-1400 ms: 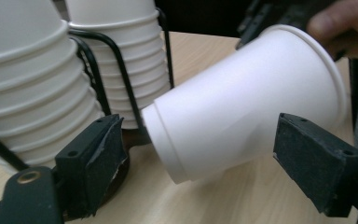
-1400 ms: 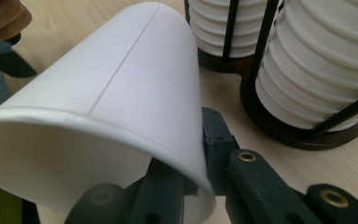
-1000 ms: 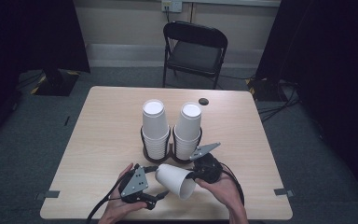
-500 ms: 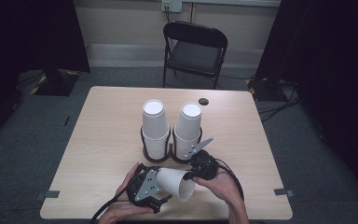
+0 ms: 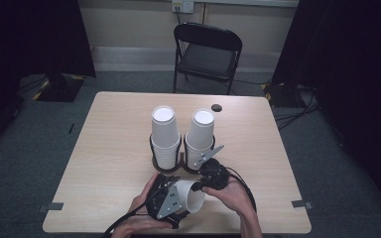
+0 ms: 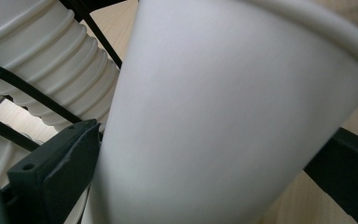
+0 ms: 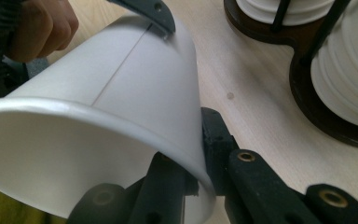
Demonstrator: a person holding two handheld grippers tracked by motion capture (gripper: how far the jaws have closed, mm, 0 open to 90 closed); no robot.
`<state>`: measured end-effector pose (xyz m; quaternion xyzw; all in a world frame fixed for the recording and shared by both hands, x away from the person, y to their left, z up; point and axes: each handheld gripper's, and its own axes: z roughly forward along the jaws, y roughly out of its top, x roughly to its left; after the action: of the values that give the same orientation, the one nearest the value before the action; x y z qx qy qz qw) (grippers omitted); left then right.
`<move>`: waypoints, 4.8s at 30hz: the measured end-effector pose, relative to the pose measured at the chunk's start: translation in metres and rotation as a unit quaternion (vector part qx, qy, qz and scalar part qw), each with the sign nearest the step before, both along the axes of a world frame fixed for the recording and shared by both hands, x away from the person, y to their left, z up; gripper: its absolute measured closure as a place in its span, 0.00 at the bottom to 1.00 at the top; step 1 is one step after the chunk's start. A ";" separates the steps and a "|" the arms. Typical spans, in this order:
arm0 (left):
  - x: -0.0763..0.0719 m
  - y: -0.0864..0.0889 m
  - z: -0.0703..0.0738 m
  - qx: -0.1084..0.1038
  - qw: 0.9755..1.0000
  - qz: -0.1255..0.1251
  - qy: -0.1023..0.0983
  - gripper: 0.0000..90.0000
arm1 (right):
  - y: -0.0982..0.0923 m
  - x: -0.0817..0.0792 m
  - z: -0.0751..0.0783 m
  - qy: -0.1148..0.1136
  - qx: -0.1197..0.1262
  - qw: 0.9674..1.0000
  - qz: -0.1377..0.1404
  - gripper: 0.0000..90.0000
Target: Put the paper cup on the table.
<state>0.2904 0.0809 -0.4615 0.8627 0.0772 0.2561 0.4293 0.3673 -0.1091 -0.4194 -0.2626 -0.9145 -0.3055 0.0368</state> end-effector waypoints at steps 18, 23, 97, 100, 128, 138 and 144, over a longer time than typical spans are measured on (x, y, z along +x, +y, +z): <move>-0.007 -0.003 0.003 -0.031 0.999 -0.002 -0.020 0.03 | 0.012 -0.001 -0.005 0.001 0.025 1.000 -0.007 0.98; -0.004 -0.006 0.003 -0.051 0.998 0.000 -0.023 0.08 | 0.012 0.000 -0.005 0.011 0.039 0.999 -0.015 0.98; 0.030 0.088 0.010 -0.204 0.962 0.167 0.070 0.11 | -0.062 -0.044 -0.027 -0.162 0.253 0.923 -0.240 0.32; 0.033 0.097 0.014 -0.206 0.960 0.180 0.062 0.11 | -0.067 -0.048 -0.032 -0.181 0.251 0.919 -0.245 0.27; 0.083 0.139 0.027 -0.269 0.925 0.265 0.045 0.10 | -0.083 -0.054 -0.069 -0.254 0.227 0.888 -0.309 0.27; 0.112 0.142 0.032 -0.279 0.918 0.278 0.052 0.10 | -0.086 -0.057 -0.075 -0.261 0.239 0.885 -0.302 0.25; 0.125 0.144 0.026 -0.275 0.921 0.270 0.048 0.10 | -0.085 -0.057 -0.076 -0.257 0.234 0.888 -0.302 0.23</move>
<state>0.4153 0.2246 -0.4354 0.6685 0.3954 0.2894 0.5595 0.3107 -0.1942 -0.4953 -0.4217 -0.6704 -0.5643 -0.2333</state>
